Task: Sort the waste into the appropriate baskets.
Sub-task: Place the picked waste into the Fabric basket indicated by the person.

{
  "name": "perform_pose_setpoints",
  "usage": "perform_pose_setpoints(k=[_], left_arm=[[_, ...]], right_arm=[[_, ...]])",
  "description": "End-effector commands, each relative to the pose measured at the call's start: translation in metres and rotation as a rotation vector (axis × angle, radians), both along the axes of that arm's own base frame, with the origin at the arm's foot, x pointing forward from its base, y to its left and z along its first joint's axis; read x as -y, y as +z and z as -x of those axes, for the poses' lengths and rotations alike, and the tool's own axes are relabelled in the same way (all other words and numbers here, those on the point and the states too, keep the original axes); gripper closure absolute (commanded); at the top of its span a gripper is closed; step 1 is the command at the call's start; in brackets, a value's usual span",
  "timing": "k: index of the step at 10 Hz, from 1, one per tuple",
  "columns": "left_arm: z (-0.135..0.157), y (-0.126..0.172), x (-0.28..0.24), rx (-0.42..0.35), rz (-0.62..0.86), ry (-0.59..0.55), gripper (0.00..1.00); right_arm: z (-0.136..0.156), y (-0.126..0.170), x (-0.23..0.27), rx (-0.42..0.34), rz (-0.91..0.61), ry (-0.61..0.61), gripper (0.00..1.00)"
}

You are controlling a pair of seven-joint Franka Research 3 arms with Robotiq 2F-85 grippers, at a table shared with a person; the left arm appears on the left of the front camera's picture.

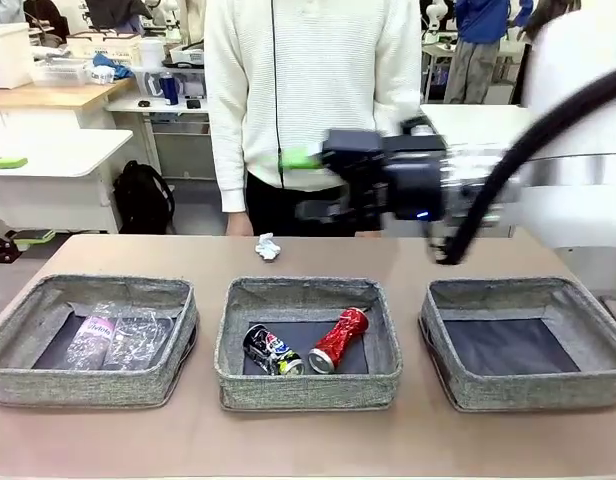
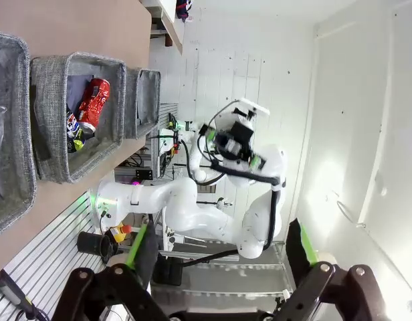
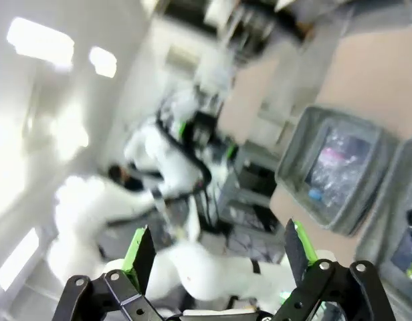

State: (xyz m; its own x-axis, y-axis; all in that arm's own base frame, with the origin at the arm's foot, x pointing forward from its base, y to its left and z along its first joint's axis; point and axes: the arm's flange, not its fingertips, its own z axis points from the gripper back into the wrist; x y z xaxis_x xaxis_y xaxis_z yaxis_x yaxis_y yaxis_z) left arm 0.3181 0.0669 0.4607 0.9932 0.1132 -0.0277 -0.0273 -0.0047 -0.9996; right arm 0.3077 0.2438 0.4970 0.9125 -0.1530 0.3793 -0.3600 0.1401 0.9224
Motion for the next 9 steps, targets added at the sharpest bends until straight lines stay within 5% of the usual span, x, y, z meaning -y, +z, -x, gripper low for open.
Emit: perform_pose_setpoints(k=[1, 5, 9], left_arm=[[0.004, 0.002, -0.001, 0.002, 0.005, -0.012, 0.0], [0.004, 0.002, -0.001, 0.002, 0.005, -0.012, 0.0], [0.004, 0.002, -0.001, 0.002, 0.005, -0.012, 0.0]], right_arm=[[-0.008, 0.008, 0.084, -0.108, -0.123, -0.159, 0.0], [-0.002, -0.01, 0.133, -0.114, -0.106, -0.086, 0.0], [0.03, -0.047, 0.2, -0.175, -0.072, 0.2, 0.0]])
